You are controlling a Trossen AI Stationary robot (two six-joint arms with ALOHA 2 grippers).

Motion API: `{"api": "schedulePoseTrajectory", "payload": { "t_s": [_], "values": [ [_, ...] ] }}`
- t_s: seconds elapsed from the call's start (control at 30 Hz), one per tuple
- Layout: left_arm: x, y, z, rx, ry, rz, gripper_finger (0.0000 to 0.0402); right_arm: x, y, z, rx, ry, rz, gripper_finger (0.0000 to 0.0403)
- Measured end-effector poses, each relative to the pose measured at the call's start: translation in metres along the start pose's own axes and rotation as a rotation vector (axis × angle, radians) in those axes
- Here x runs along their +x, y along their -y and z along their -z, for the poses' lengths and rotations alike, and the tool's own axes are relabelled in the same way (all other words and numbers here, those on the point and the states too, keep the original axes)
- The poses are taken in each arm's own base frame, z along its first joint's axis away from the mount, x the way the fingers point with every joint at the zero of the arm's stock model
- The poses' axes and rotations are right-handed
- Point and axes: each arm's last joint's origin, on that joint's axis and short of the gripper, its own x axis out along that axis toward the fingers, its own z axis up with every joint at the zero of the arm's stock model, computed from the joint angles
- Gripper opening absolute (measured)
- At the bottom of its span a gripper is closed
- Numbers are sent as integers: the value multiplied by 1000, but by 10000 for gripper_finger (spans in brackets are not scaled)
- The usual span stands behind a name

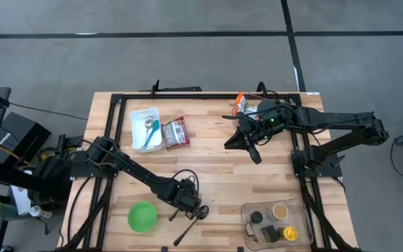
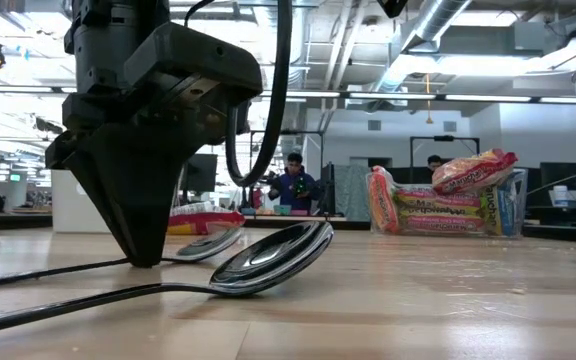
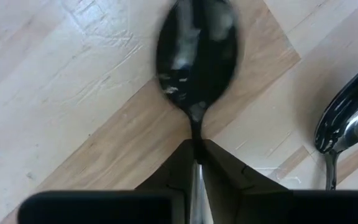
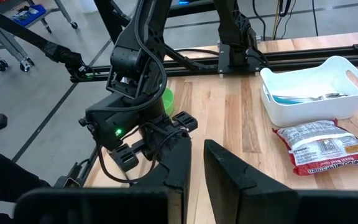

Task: Pick & Place Food Item
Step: Put the top black spoon into the white bin

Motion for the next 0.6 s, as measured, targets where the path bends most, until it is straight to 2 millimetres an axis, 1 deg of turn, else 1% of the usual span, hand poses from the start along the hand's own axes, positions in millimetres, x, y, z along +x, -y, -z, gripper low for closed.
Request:
{"api": "schedulePoseTrajectory", "payload": {
  "t_s": [0.13, 0.23, 0.6],
  "values": [
    [0, -1, 0, 1, -5, -16, 13, 0, 0, 0, 0, 0, 0, 40],
    [0, -2, 1, 1, -6, -20, 11, 0, 0, 0, 0, 0, 0, 40],
    [1, 1, 0, -3, 2, 11, 36, 0, 0, 0, 0, 0, 0, 40]
  ]
}}
